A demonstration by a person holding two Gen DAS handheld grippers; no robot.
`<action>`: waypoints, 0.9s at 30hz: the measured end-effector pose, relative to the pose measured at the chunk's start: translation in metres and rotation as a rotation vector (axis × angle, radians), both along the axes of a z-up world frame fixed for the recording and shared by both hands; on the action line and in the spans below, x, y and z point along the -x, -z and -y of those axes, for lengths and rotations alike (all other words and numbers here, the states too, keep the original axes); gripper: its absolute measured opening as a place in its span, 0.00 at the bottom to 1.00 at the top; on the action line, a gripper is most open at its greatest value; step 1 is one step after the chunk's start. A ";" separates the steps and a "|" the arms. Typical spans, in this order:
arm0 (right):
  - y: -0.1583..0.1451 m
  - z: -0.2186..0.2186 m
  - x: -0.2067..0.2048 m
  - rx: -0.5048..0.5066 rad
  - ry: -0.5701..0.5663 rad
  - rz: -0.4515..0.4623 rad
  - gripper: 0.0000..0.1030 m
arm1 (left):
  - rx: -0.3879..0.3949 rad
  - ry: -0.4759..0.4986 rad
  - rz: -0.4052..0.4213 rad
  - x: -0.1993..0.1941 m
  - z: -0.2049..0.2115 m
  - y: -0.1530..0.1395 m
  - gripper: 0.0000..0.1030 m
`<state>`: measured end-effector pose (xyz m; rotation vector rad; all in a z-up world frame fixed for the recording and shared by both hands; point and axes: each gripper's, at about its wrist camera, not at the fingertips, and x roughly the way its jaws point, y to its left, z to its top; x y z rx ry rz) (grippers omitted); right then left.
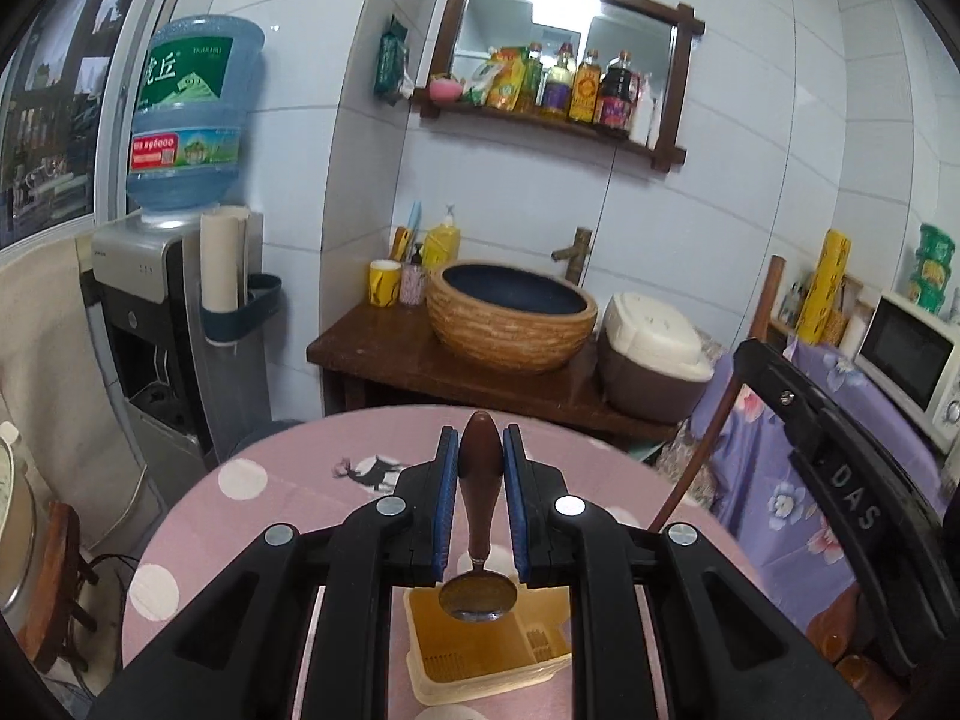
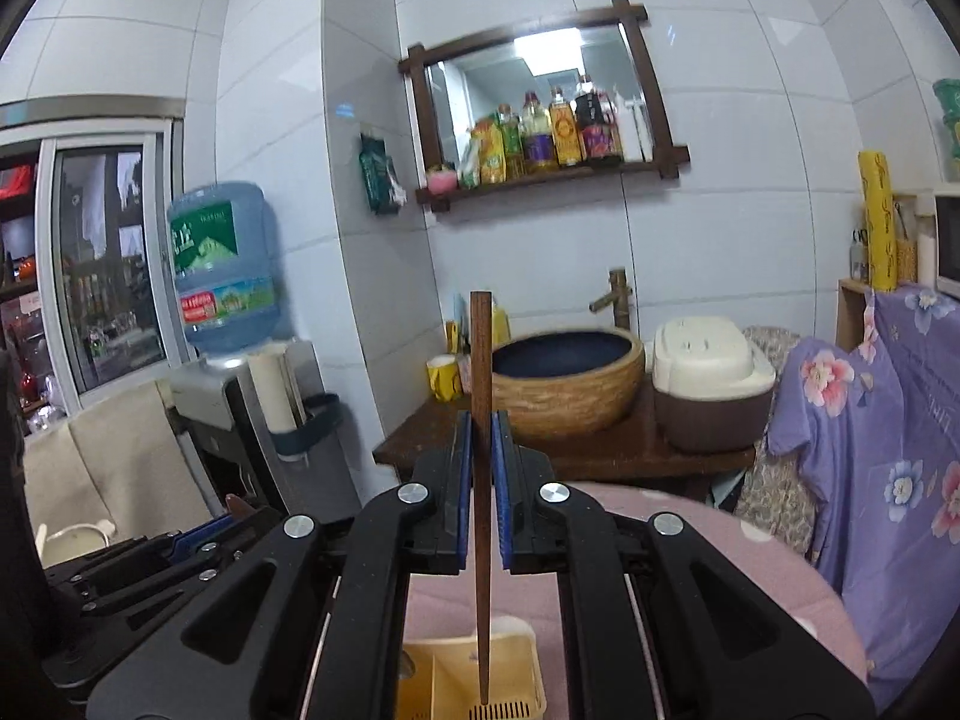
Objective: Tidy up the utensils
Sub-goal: 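Lift the spoon and chopstick over the cream holder with both tools, then open both tools to drop the spoon and chopstick into the holder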
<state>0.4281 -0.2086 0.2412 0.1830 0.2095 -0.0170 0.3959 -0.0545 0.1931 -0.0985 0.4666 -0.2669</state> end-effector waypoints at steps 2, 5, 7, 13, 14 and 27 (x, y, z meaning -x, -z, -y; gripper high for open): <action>0.018 0.001 -0.005 -0.008 0.000 -0.036 0.07 | -0.005 0.002 -0.016 0.000 -0.001 0.012 0.15; 0.040 0.002 -0.008 -0.018 -0.003 -0.078 0.07 | -0.020 0.010 -0.045 0.001 0.001 0.030 0.15; 0.051 0.002 -0.009 -0.013 -0.006 -0.104 0.07 | -0.046 0.014 -0.052 0.002 0.006 0.040 0.15; 0.080 0.003 -0.008 -0.022 -0.018 -0.169 0.07 | -0.072 0.020 -0.092 0.006 0.013 0.065 0.15; 0.082 0.004 -0.007 -0.023 -0.016 -0.167 0.07 | -0.076 0.017 -0.102 0.005 0.013 0.069 0.15; 0.083 0.012 -0.001 -0.024 -0.030 -0.159 0.08 | -0.077 0.020 -0.156 0.002 0.012 0.090 0.16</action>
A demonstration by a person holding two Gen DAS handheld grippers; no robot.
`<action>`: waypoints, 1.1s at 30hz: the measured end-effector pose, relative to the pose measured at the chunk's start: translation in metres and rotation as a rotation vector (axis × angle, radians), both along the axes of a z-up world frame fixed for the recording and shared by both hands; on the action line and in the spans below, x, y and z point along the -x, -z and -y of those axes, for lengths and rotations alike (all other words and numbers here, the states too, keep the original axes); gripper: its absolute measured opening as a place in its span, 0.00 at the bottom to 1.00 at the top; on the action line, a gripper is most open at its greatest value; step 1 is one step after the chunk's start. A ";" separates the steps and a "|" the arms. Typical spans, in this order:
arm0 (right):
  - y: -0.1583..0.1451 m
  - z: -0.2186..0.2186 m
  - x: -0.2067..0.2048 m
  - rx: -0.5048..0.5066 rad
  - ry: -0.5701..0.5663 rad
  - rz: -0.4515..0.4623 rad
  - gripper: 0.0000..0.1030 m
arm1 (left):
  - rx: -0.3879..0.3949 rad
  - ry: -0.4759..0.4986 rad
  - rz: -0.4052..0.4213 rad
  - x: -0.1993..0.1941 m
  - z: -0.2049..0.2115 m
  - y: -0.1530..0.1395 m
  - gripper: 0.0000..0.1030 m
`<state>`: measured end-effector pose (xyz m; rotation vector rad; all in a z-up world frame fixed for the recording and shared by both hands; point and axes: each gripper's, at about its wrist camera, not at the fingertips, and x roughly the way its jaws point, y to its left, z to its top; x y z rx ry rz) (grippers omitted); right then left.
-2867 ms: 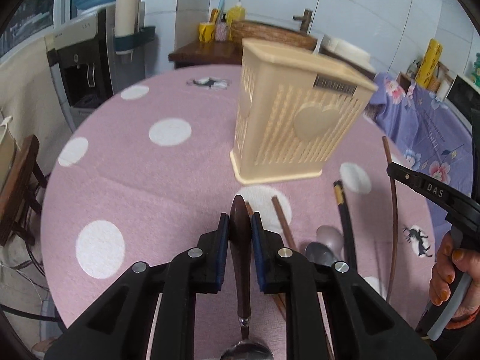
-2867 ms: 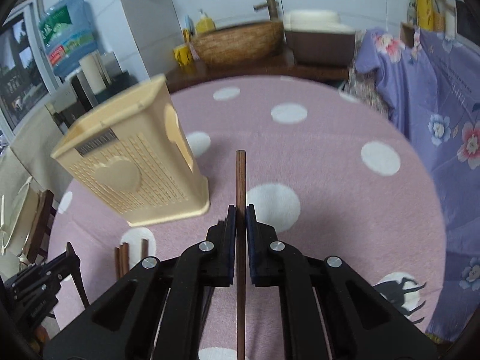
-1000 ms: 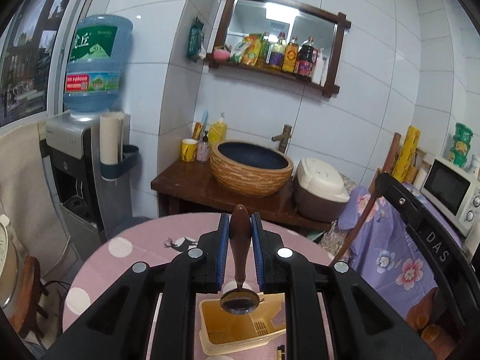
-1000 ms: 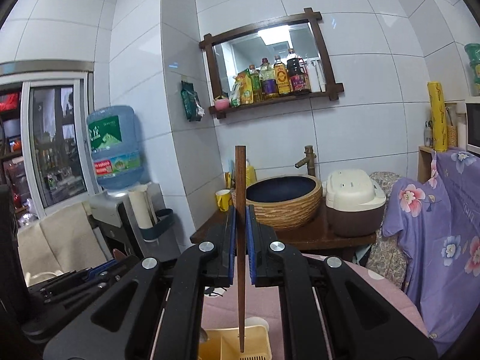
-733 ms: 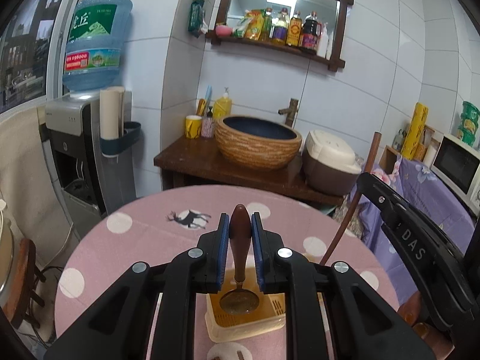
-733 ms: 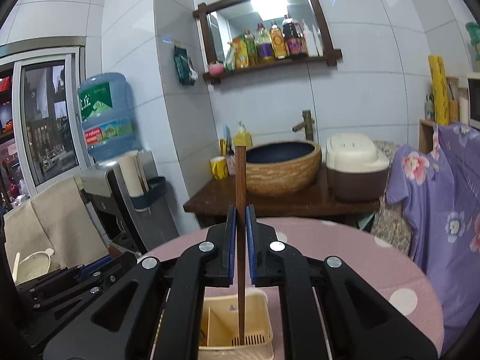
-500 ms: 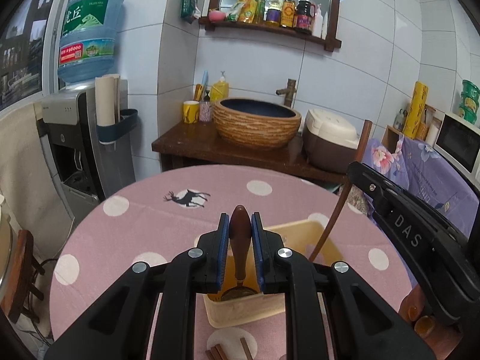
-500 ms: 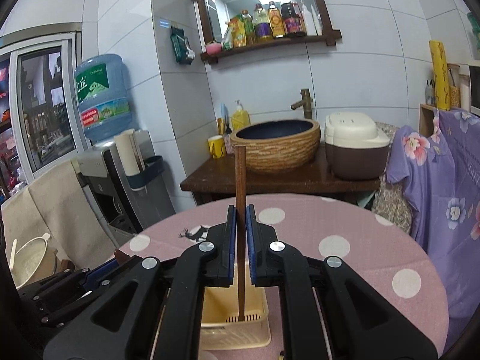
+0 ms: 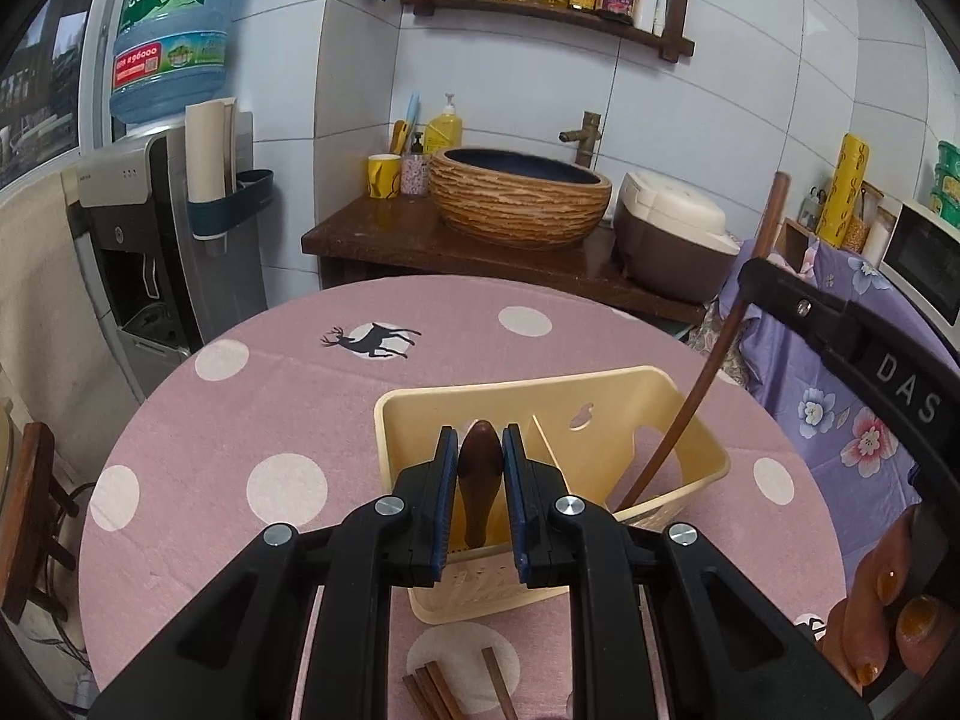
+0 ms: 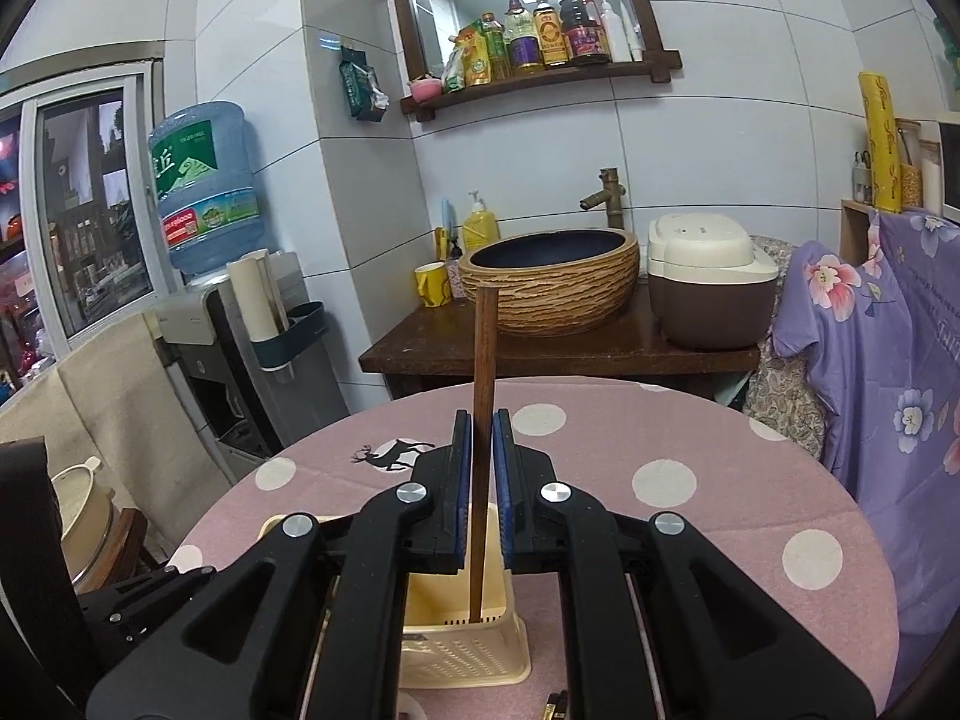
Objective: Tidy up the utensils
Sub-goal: 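Open both tools to drop the spoon and chopstick into the holder, then grasp a black chopstick with the right tool while the left tool grasps a brown chopstick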
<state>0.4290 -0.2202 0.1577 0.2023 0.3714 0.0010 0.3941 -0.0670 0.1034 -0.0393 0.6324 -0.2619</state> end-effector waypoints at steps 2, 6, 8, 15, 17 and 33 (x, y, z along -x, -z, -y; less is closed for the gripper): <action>-0.001 0.000 0.006 0.008 0.006 0.013 0.11 | 0.001 0.007 0.021 0.007 -0.002 -0.004 0.17; -0.004 0.007 0.023 0.004 0.027 0.056 0.46 | 0.019 0.019 0.070 0.027 -0.008 -0.010 0.56; -0.005 0.010 0.032 0.004 0.031 0.070 0.48 | 0.006 0.015 0.110 0.040 -0.010 -0.012 0.64; 0.010 0.022 0.079 0.015 0.075 0.065 0.80 | -0.107 -0.053 0.227 0.083 -0.016 0.002 0.95; 0.021 0.022 0.089 0.049 0.080 0.025 0.83 | -0.183 -0.049 0.242 0.093 -0.012 0.012 0.95; 0.133 0.014 0.132 0.200 0.037 -0.287 0.88 | -0.190 -0.117 -0.035 0.132 -0.040 0.097 0.95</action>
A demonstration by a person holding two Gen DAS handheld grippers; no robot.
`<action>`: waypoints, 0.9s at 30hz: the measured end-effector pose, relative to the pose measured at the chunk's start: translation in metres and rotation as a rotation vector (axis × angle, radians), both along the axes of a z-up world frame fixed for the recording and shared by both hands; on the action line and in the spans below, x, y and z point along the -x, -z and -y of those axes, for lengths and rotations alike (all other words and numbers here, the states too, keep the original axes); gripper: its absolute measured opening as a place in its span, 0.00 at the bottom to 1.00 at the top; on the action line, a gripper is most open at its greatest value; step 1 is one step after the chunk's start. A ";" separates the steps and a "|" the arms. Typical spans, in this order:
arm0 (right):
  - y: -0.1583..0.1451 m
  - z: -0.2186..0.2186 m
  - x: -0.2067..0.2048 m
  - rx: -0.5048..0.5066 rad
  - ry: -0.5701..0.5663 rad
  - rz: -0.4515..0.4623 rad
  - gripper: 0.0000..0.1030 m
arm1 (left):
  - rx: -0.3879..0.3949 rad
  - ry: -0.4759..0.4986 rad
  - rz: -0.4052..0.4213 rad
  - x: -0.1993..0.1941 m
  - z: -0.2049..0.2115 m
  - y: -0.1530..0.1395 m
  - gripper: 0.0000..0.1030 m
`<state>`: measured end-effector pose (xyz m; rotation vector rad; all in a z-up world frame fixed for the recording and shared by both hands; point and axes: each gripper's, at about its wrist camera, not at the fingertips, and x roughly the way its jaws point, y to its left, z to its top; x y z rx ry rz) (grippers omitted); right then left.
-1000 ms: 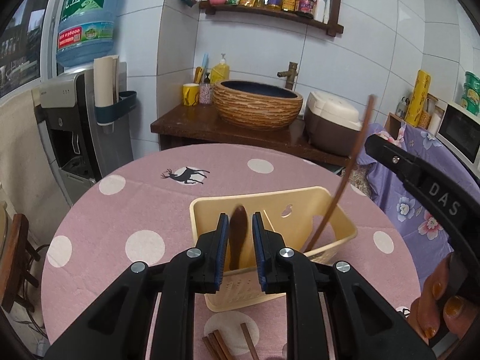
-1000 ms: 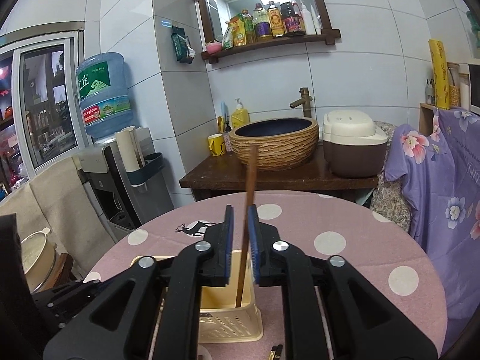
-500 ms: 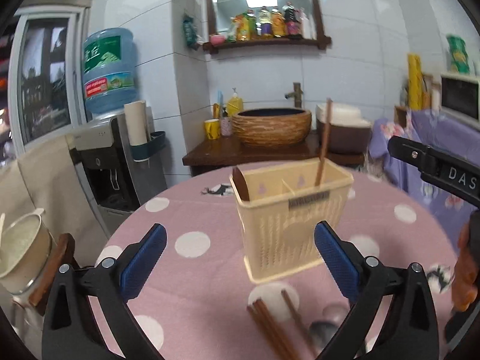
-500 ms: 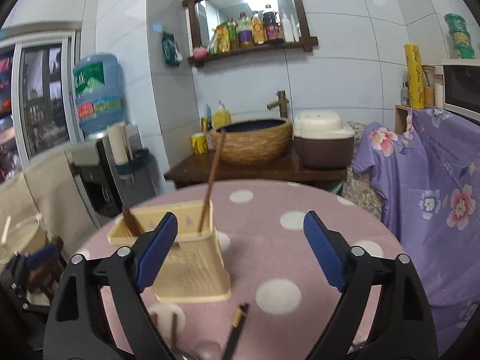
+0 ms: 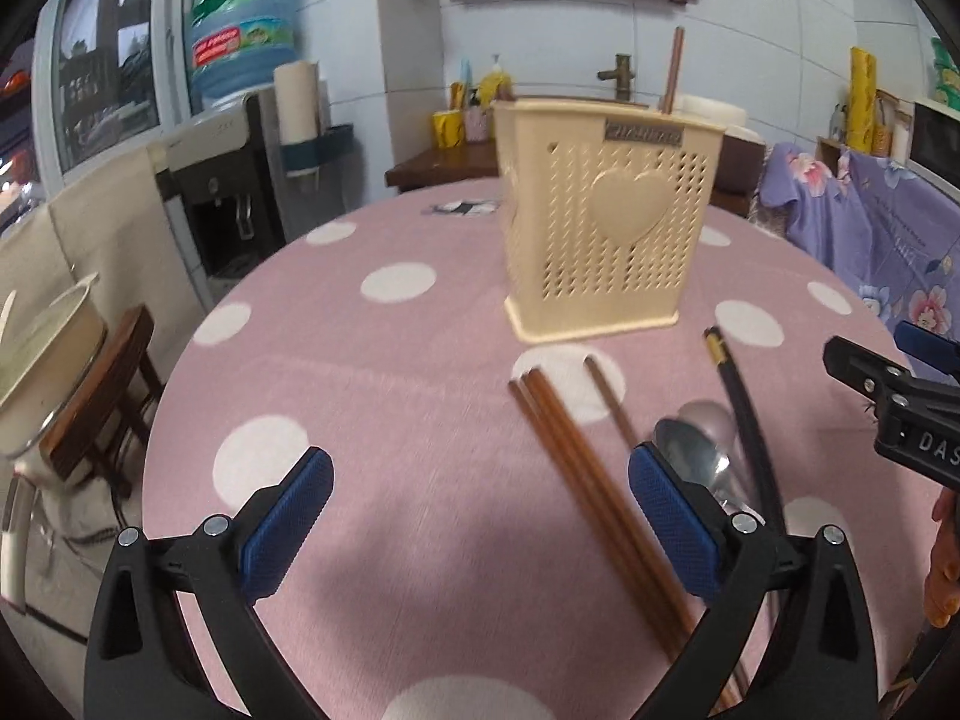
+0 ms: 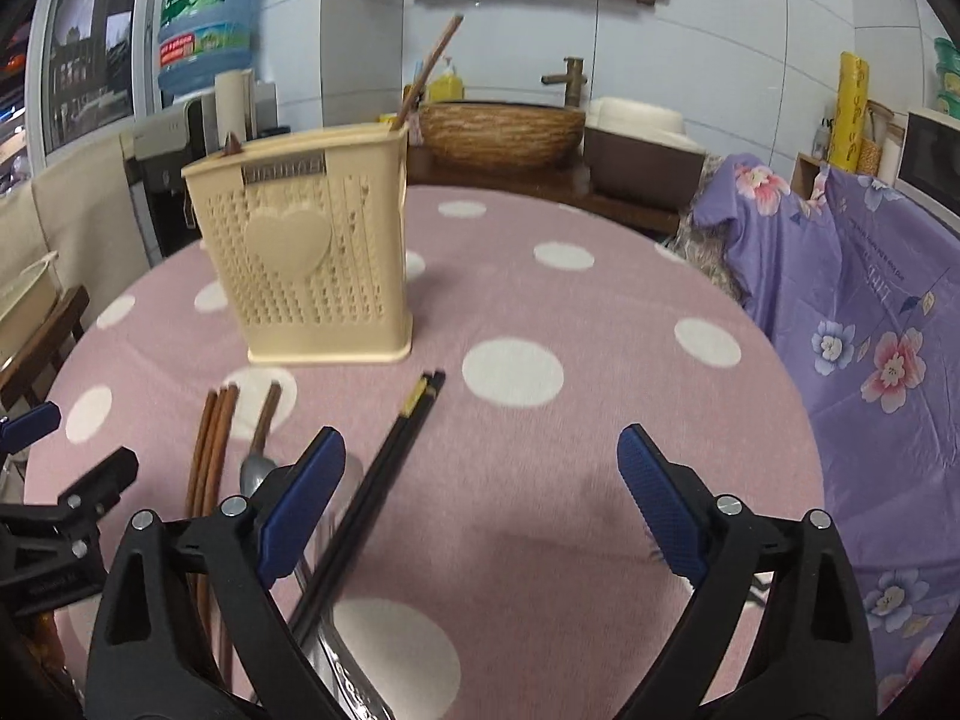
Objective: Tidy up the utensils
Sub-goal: 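Grasp a black chopstick with the right tool while the left tool grasps a brown chopstick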
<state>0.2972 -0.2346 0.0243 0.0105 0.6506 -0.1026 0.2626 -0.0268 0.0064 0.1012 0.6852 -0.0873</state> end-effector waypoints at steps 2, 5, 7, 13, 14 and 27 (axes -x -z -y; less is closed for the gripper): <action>0.010 0.003 0.001 -0.023 -0.003 -0.034 0.86 | 0.025 -0.003 -0.024 0.003 -0.006 0.006 0.95; 0.021 0.008 -0.002 -0.109 -0.024 -0.097 0.73 | 0.039 0.015 -0.024 0.008 -0.008 0.010 0.90; 0.028 0.010 -0.007 -0.163 -0.037 -0.141 0.62 | 0.032 0.031 -0.034 0.008 -0.006 0.012 0.83; 0.040 -0.005 -0.017 -0.204 -0.073 -0.202 0.52 | 0.050 0.049 -0.073 0.006 -0.003 0.021 0.71; 0.041 -0.008 -0.019 -0.198 -0.076 -0.208 0.51 | 0.052 0.049 -0.076 0.006 -0.003 0.022 0.70; 0.044 -0.011 -0.035 -0.171 -0.020 -0.293 0.27 | 0.057 0.064 -0.091 0.006 0.001 0.024 0.70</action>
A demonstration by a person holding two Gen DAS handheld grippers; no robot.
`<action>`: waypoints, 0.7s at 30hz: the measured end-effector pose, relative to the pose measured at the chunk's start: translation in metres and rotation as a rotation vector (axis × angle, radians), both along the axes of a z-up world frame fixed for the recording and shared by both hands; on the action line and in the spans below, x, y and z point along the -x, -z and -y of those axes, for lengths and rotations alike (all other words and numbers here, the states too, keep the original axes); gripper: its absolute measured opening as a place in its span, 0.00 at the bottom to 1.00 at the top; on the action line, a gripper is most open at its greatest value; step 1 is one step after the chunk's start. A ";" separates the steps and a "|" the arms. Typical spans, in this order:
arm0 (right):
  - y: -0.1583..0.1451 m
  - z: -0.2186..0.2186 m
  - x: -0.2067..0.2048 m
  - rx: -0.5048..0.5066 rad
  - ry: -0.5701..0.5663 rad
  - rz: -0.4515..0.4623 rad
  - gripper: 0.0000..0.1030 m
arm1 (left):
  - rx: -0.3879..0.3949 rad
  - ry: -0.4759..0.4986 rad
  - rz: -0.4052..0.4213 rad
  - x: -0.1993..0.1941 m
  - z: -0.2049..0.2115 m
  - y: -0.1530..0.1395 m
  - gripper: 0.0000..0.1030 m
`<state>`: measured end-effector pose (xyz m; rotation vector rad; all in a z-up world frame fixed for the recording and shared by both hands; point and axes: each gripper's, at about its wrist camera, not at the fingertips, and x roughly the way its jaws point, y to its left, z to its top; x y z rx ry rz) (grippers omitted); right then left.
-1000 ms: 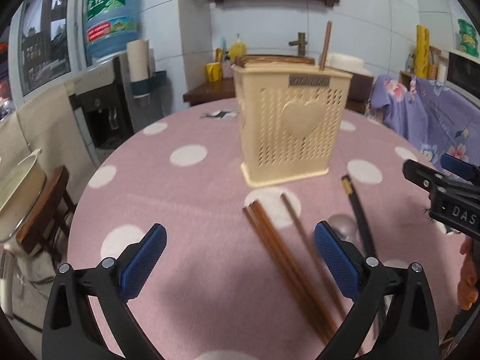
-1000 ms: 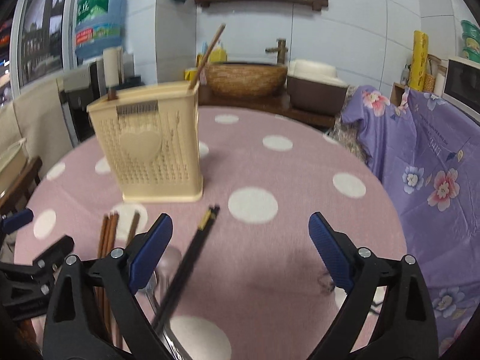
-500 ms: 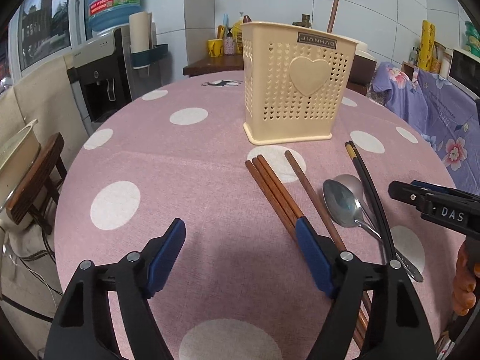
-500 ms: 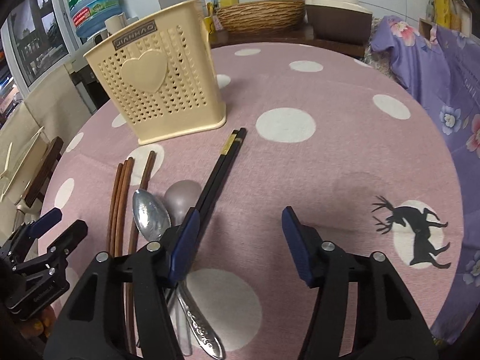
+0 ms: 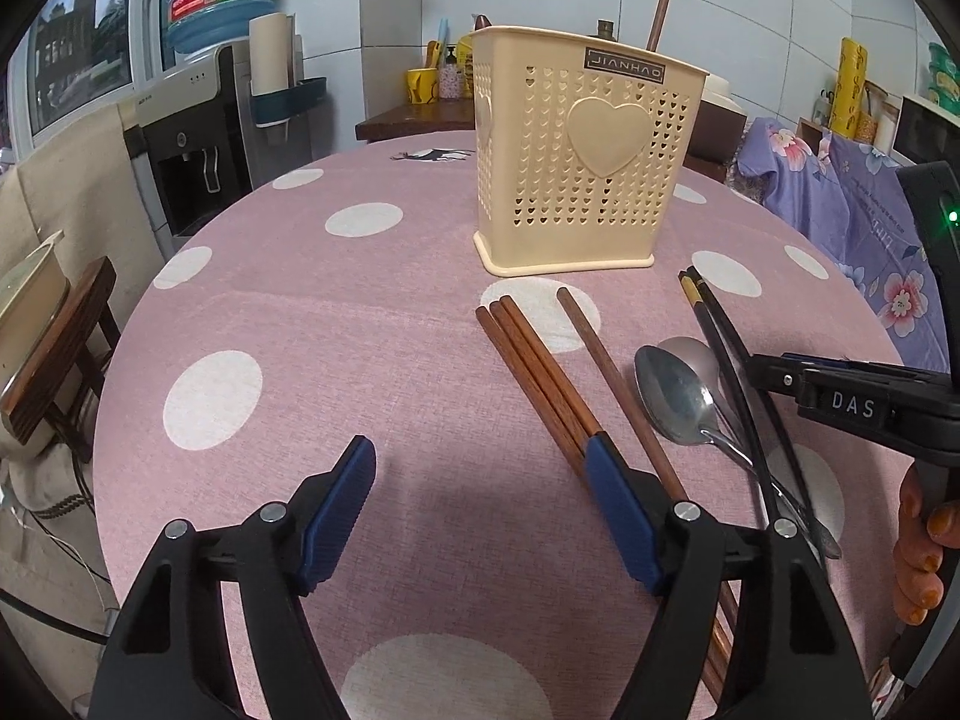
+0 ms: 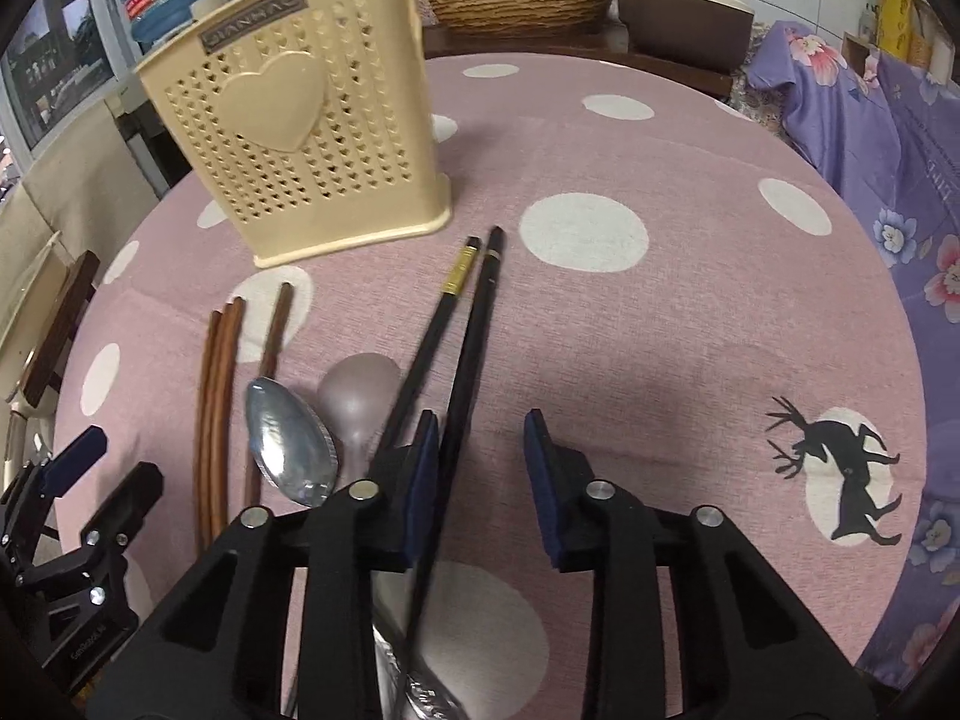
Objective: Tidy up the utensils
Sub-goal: 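Grasp a black chopstick with the right tool while the left tool grasps a brown chopstick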
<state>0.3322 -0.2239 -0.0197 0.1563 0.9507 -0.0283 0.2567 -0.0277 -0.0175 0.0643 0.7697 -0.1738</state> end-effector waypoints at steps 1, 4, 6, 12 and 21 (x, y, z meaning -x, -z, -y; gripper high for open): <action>0.000 0.004 0.001 -0.003 0.014 -0.001 0.25 | 0.004 0.002 -0.004 -0.001 0.000 0.000 0.70; -0.002 0.012 0.001 -0.019 0.032 0.010 0.25 | 0.025 0.004 -0.019 -0.005 0.000 -0.001 0.67; -0.002 0.011 0.001 -0.008 0.030 0.014 0.25 | 0.046 0.013 -0.034 -0.009 0.002 -0.001 0.63; -0.003 0.006 0.004 0.023 0.024 0.032 0.25 | 0.038 0.027 -0.096 -0.025 0.016 0.009 0.46; -0.007 0.010 0.010 0.037 0.036 0.046 0.25 | -0.002 -0.035 -0.123 -0.024 -0.003 0.007 0.43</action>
